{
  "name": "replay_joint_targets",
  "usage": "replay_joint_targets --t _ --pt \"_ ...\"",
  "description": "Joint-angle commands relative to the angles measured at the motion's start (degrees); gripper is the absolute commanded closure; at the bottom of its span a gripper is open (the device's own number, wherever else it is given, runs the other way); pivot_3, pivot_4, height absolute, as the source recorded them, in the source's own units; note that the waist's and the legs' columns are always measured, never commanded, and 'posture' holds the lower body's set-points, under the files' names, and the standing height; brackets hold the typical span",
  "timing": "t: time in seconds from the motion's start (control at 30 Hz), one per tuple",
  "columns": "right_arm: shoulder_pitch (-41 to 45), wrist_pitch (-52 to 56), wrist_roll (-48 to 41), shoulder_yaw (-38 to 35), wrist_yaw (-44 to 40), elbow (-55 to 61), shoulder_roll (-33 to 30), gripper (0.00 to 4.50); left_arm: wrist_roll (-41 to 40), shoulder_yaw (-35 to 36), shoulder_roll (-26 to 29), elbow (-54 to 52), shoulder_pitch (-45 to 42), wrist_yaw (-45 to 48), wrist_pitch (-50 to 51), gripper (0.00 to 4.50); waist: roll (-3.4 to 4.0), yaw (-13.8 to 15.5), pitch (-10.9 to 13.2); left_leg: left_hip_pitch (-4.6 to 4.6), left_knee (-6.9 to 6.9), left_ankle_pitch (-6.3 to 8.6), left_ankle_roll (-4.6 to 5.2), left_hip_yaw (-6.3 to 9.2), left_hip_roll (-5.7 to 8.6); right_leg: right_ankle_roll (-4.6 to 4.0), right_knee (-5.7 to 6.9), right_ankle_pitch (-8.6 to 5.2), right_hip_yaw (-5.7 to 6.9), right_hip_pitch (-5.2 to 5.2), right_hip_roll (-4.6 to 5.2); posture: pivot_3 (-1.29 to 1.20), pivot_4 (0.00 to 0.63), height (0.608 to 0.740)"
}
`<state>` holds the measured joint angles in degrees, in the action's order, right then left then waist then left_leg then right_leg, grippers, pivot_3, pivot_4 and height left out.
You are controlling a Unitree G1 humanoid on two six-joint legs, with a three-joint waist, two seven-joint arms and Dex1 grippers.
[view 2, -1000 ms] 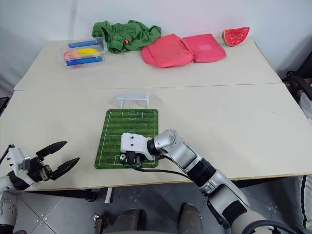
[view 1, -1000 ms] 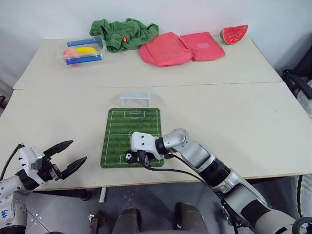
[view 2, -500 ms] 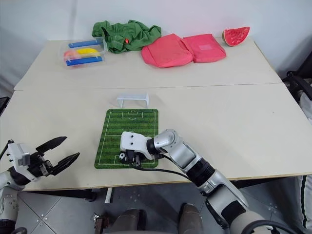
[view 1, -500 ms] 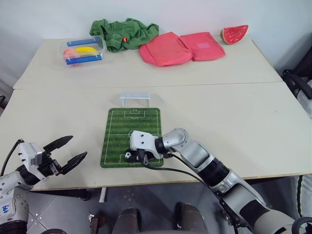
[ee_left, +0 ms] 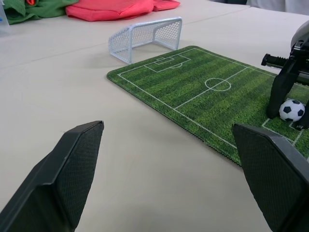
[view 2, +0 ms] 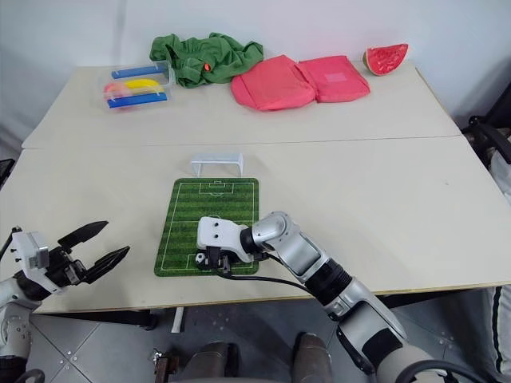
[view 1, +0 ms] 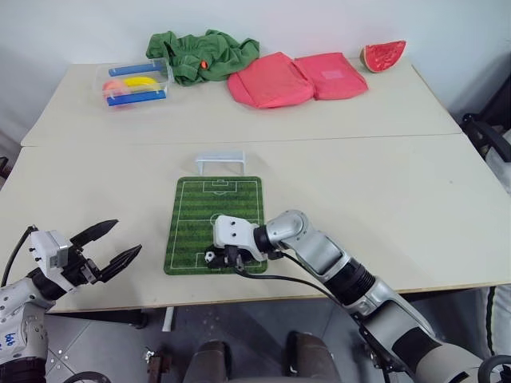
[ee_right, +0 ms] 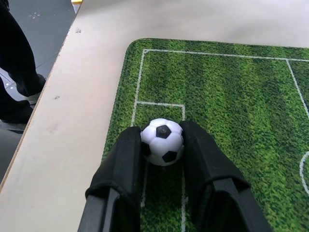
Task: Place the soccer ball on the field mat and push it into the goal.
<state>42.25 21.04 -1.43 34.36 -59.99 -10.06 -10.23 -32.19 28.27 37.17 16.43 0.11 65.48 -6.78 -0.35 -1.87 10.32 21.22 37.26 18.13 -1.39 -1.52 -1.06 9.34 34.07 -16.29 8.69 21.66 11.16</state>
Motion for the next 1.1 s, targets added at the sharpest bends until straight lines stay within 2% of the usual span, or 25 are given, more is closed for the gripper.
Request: replay_joint_targets --t 0.03,0.33,0.37,0.53,1.1 --pt "0.59 -1.03 -0.2 -1.26 -0.21 0.49 0.49 3.65 -0.53 1.56 1.21 0.05 -0.5 -0.37 -0.49 0.0 0.0 -0.01 0.0 0.0 0.0 0.0 0.0 0.0 0.0 0.0 0.0 0.0 0.0 0.0 0.0 0.0 0.15 0.74" --pt "0.26 -0.9 -0.57 -1.3 -1.63 1.28 0.4 3.65 -0.32 1.48 1.33 0.75 -1.59 -0.8 -0.53 0.0 0.0 0.01 0.0 0.0 -0.01 0.0 0.0 0.0 0.0 0.0 -0.01 0.0 0.0 0.0 0.0 0.0 0.15 0.74" --pt "0.25 -0.92 -0.65 -1.26 -1.87 1.29 0.38 2.93 -0.3 1.47 1.35 0.83 -1.72 -0.82 -0.52 0.0 0.0 0.02 0.0 0.01 -0.01 0.0 0.0 0.0 0.0 0.0 -0.01 0.0 0.0 0.0 0.0 0.0 0.15 0.74" --pt "0.47 -1.26 -0.22 -1.69 -1.29 0.52 0.75 1.36 -0.34 1.45 1.39 1.02 -2.14 -1.07 -0.36 0.0 0.0 0.0 0.0 0.0 -0.01 0.0 0.0 0.0 0.0 0.0 0.0 0.0 0.0 0.0 0.0 0.0 0.15 0.74" --pt "2.32 1.36 -3.7 -3.54 -5.21 8.51 -0.65 1.36 -0.25 1.31 1.44 2.14 -3.55 -1.23 -0.67 0.0 0.0 0.05 0.0 0.0 -0.01 0.0 -0.01 0.0 0.0 0.0 -0.01 0.0 0.0 0.0 0.0 0.0 0.15 0.74"
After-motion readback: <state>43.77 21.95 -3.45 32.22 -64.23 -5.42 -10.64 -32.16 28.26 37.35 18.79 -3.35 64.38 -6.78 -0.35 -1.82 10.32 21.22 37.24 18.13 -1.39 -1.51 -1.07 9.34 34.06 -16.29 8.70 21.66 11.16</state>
